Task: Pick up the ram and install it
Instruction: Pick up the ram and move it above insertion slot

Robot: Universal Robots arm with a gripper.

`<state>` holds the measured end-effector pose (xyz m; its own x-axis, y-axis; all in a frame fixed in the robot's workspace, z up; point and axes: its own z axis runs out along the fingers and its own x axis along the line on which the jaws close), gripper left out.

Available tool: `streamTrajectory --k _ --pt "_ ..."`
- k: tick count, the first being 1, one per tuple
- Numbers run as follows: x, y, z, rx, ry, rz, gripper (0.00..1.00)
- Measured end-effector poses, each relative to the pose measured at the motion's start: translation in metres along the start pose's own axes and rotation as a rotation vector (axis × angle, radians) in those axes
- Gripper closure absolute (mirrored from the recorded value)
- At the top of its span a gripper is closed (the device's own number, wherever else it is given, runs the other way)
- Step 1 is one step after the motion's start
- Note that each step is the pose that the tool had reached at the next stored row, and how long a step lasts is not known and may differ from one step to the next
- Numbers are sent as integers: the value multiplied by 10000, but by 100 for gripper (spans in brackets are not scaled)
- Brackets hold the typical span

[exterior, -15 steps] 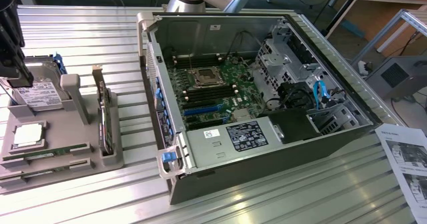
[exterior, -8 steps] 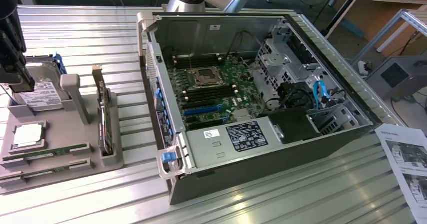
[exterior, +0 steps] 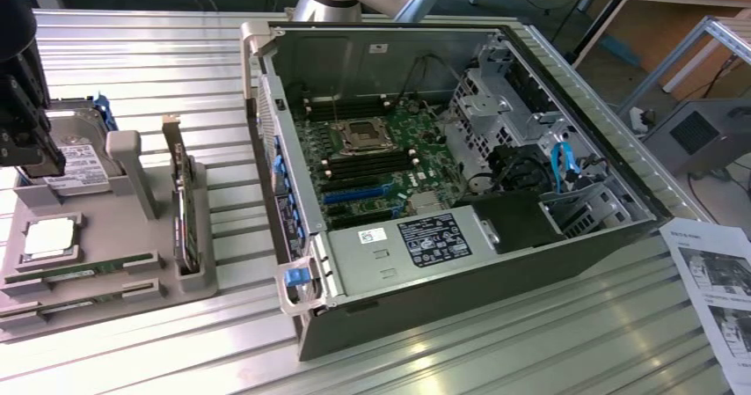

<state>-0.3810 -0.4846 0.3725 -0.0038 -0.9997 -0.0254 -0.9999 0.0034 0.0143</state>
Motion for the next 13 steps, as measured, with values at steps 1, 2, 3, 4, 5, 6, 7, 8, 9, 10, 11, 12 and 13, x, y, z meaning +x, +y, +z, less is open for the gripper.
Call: streamTrajectory --k 1,2,3,4,5,6,7,8,9,10,11,12,13 --pt "9 0 11 -1 1 -3 89" --pt "19 0 21 0 0 -6 89" --pt "28 -1 32 0 0 -9 89" --pt "38 -1 43 0 0 -12 89" --pt "48 -1 53 0 0 -14 89" --pt "56 -1 64 0 0 -17 89" --pt "66 -2 76 1 -1 -20 89" --pt "74 -1 85 0 0 -22 89" --pt "85 -2 100 -1 0 -27 89" --pt "93 -2 109 0 0 -30 89" --pt "106 -2 126 0 0 -35 89" --pt "115 -2 137 0 0 -38 89" --pt "126 -3 151 -1 1 -43 89"
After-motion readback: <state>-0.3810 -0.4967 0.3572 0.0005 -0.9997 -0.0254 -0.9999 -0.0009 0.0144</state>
